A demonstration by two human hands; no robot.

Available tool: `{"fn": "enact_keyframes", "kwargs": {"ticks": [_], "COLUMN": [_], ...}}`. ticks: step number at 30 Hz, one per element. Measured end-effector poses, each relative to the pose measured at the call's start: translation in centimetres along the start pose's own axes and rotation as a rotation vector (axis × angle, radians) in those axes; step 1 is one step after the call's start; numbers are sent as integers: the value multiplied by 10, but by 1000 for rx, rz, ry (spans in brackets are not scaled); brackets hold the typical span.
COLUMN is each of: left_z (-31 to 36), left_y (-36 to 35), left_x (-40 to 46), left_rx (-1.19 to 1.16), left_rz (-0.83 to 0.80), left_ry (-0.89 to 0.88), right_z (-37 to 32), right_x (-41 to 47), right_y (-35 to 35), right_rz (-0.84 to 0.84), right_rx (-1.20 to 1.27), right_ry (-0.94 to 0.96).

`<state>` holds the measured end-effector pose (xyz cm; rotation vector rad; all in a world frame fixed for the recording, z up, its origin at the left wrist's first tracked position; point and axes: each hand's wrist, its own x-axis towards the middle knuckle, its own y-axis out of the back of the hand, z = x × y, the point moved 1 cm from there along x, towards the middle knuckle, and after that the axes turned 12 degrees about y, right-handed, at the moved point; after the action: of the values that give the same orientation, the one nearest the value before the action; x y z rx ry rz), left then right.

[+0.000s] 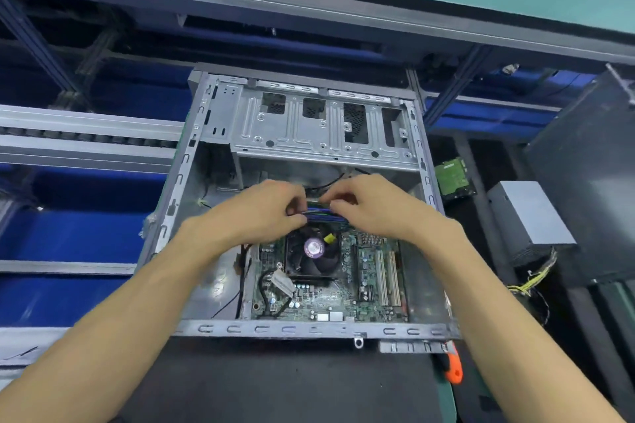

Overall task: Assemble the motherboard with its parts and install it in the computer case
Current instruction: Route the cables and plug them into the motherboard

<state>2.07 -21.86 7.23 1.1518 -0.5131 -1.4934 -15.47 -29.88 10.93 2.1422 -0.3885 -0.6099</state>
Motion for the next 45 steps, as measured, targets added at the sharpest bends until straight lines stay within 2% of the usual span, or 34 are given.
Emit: {"fn": "enact_keyframes", "kwargs": {"ticks": [6,10,15,20,23,26,29,31,34,37,40,42,45], "left_z": [7,5,3,7,12,13,12,13,12,14,24,33,46], "left_y": [4,9,10,8,6,5,2,-1,-3,-1,4,7,11], "left_x": [-2,-2,-2,-3,-4,-7,-12,-15,-9,-7,-10,-15,-20], "left_rx": [-318,-471,-459,-468,-406,-301,-225,-183,-88,-100,-363,-562,-677], "left_rz": [109,184,128,129,128,39,-193,-268,-154,64,214,228,192], "left_ry": [-3,14,29,31,35,10,-96,-122,-61,-18,-138,-250,-356], "right_z": [12,19,22,24,22,25,31,34,38,34,27,26,26], "right_x": [-21,-26,-26,-31,-39,-48,-57,-61,-65,-64,-59,-56,-55], "right_y": [-11,-23,-24,-24,-14,1,10,11,11,4,-7,-10,-10], "right_rz": [235,89,124,78,201,387,555,642,742,698,601,573,554], "right_rx": [-73,-173,-203,-196,-141,5,189,316,510,582,575,554,535], "right_ry": [8,-49,-63,-38,20,51,59,56,68,119,159,181,182]}}
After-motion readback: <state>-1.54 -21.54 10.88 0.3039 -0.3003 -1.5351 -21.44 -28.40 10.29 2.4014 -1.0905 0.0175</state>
